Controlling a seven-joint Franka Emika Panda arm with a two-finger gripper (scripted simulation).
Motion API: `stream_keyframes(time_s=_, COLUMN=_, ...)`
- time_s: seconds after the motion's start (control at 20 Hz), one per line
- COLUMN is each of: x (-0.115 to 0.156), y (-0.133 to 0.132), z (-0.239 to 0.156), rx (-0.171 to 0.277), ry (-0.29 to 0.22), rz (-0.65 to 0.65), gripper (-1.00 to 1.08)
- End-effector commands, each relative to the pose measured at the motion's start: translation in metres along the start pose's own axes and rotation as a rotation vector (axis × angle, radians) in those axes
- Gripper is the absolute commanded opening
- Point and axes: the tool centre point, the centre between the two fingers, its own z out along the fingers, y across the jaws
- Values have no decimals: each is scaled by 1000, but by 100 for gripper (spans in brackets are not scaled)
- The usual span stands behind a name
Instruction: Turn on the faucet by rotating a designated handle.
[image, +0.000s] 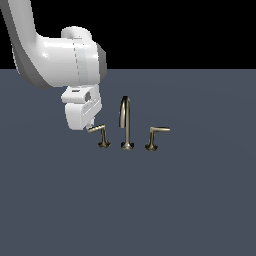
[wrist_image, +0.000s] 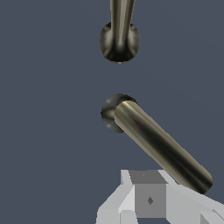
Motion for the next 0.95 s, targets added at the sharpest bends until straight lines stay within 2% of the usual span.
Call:
stream_keyframes(time_s=0.0, x=1, y=16, z=0, rx=-16, ry=7, rz=-6, gripper=-100)
stream_keyframes(time_s=0.15, x=1, y=23, z=0, rx=-17, ry=7, rz=-7, gripper=-100)
stream_keyframes(time_s=0.2, x=1, y=14, z=0, rx=-7, ry=2, rz=-3, gripper=-100)
stream_keyframes(time_s=0.9, x=39, y=44, z=-1, rx=-17, ry=6, rz=-8, gripper=-100)
